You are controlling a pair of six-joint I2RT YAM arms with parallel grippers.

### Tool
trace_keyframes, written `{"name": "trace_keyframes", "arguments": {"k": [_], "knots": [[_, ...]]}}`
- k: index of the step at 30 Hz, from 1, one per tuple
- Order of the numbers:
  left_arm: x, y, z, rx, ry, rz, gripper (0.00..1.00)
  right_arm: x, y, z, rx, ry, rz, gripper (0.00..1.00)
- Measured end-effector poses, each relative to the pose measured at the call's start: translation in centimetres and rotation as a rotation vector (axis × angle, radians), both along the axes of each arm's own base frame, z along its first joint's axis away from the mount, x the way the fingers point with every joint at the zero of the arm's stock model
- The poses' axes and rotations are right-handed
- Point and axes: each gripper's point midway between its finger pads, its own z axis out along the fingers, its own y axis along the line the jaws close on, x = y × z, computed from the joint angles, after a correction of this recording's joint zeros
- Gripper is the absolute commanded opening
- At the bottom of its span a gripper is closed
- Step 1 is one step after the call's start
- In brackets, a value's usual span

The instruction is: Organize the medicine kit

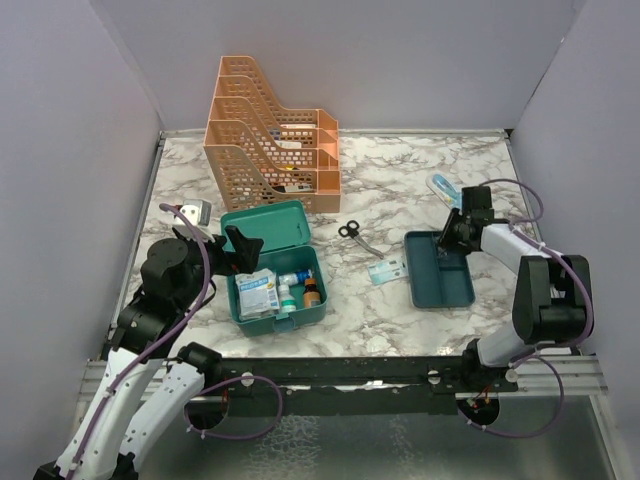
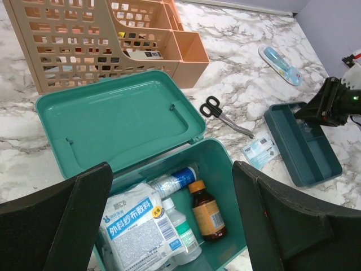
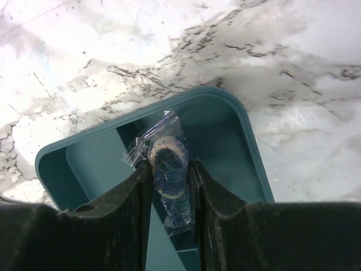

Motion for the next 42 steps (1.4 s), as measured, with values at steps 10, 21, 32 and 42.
{"name": "trace_keyframes", "arguments": {"k": [10, 21, 32, 42], "knots": [[-0.2, 0.1, 0.3, -0.004, -0.013, 0.002, 0.91, 2.4, 0.0, 1.0, -0.003, -0.036, 0.006, 0.4], [-0.2, 0.2, 0.4, -0.005, -0.016, 0.002, 0.91, 2.4, -0.4, 1.0, -0.025, -0.028, 0.007, 0.47], [-0.3, 0.2, 0.2, 0.0, -0.011, 0.002, 0.91, 1.4, 0.3, 4.7, 0.004, -0.086, 0.034, 0.4], [0.5, -0.2, 1.8, -0.01, -0.024, 0.002, 0.91, -3.2, 4.9, 6.3, 0.102, -0.114, 0.167, 0.38]]}}
